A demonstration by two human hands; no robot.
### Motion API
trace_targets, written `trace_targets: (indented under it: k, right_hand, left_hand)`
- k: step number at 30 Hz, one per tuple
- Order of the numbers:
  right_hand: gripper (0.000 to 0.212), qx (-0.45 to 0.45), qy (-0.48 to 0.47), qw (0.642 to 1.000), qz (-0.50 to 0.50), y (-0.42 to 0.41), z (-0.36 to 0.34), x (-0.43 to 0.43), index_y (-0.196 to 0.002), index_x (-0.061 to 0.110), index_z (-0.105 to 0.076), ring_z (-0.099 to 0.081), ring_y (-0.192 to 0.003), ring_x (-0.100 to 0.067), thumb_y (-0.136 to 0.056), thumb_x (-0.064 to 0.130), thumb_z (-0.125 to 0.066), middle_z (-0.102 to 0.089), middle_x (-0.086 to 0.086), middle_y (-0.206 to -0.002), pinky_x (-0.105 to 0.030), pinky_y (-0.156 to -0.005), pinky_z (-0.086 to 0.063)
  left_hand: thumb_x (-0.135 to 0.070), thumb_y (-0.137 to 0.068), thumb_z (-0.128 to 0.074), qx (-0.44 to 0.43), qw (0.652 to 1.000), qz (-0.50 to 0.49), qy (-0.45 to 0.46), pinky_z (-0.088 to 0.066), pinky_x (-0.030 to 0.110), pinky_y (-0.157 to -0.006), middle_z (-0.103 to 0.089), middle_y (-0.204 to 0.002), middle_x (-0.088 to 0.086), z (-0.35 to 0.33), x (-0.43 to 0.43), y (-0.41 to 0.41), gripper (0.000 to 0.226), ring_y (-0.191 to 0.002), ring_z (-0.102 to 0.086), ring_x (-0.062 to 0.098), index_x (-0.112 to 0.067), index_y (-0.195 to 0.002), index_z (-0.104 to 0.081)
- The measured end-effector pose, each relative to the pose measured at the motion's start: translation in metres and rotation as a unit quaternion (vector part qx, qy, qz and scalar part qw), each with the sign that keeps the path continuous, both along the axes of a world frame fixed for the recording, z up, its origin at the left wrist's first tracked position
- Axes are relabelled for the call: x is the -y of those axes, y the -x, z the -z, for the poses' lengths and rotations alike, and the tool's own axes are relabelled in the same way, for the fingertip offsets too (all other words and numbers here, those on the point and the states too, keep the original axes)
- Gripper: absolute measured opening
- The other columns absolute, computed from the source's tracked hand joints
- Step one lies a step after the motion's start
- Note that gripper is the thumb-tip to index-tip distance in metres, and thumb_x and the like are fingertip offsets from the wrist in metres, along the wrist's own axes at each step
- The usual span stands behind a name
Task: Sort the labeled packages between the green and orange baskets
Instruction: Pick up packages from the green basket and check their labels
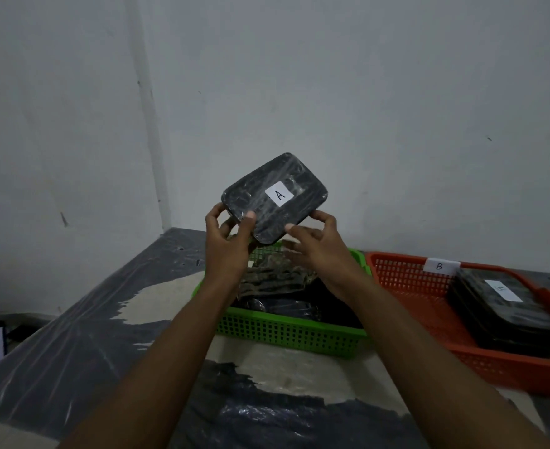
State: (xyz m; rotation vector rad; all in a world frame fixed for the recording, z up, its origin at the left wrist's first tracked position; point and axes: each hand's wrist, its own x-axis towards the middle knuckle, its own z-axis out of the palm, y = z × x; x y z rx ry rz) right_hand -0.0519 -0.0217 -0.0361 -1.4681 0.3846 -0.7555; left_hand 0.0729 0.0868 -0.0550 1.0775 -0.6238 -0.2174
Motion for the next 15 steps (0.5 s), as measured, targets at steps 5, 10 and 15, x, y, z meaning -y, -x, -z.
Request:
trace_targets:
  k: [5,10,15]
  right_hand:
    - [0.070,-0.022,0.069,0.993,0.091,0.006,-0.014,0.027,-0.143,0.047,-0.021,-0.059,-0.111,-0.014,-0.091,0.046,-0.067,-0.040,-0.006,-0.151,-0.044,-0.101,-0.053]
    - [0.074,-0.059,0.146,0.986,0.050,-0.011,-0.017,0.041,-0.150,0.049,-0.017,-0.051,-0.129,-0.021,-0.093,0.046,-0.065,-0.033,-0.008,-0.159,-0.051,-0.110,-0.043]
    - [0.068,-0.117,0.206,0.971,0.022,-0.041,-0.015,0.052,-0.152,0.035,-0.023,-0.057,-0.123,-0.024,-0.097,0.029,-0.063,-0.050,-0.010,-0.145,-0.041,-0.103,-0.049]
  left_hand:
    - [-0.029,-0.097,-0.064,0.065,0.997,0.015,-0.024,-0.057,0.046,-0.095,-0.060,-0.138,0.002,-0.007,-0.015,-0.031,0.053,-0.119,-0.065,0.019,-0.044,-0.143,-0.043]
    - [-0.030,-0.102,-0.055,0.129,0.988,0.033,-0.078,-0.049,0.047,-0.106,-0.050,-0.150,-0.003,-0.006,-0.018,-0.047,0.058,-0.134,-0.053,0.017,-0.039,-0.154,-0.032]
    - [-0.025,-0.104,-0.051,0.186,0.979,-0.007,-0.078,-0.056,0.028,-0.095,-0.051,-0.148,-0.005,0.008,-0.014,-0.050,0.056,-0.125,-0.059,0.008,-0.034,-0.154,-0.030]
